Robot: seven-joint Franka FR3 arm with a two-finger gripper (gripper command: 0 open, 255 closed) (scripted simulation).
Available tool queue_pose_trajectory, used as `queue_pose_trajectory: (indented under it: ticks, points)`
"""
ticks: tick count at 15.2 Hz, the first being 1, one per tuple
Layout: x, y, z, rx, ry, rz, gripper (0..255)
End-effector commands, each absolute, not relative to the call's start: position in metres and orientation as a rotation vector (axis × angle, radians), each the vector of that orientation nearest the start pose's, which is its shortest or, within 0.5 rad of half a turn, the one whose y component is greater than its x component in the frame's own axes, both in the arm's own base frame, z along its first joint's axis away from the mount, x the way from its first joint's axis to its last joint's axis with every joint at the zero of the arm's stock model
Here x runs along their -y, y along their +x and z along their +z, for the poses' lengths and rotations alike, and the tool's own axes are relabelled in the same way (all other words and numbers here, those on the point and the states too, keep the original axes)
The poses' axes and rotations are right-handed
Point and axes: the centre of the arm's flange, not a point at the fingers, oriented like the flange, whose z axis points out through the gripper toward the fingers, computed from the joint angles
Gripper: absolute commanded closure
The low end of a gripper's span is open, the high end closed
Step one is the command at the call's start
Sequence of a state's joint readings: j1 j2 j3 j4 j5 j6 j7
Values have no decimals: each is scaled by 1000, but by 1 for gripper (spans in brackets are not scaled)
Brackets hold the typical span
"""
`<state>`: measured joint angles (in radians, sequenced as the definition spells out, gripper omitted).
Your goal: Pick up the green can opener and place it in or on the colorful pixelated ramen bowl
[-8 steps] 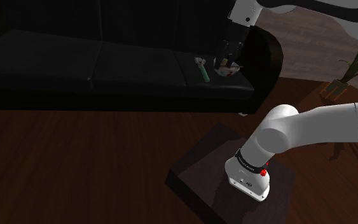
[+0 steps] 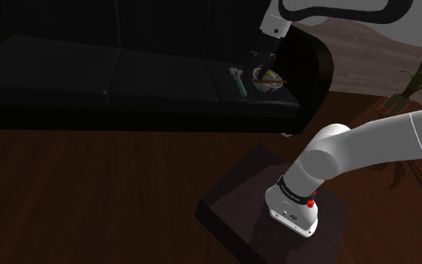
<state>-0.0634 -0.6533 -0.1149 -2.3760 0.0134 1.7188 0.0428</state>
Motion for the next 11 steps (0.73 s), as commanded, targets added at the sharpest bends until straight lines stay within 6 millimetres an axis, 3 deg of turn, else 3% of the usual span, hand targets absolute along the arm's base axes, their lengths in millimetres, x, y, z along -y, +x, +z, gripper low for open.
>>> queue_pose_trajectory:
  ticks: [1,11]
  points:
    - [84,361,536,-350,-3046,-18,0]
    - [170,428,483,-576,-3044,-115,0]
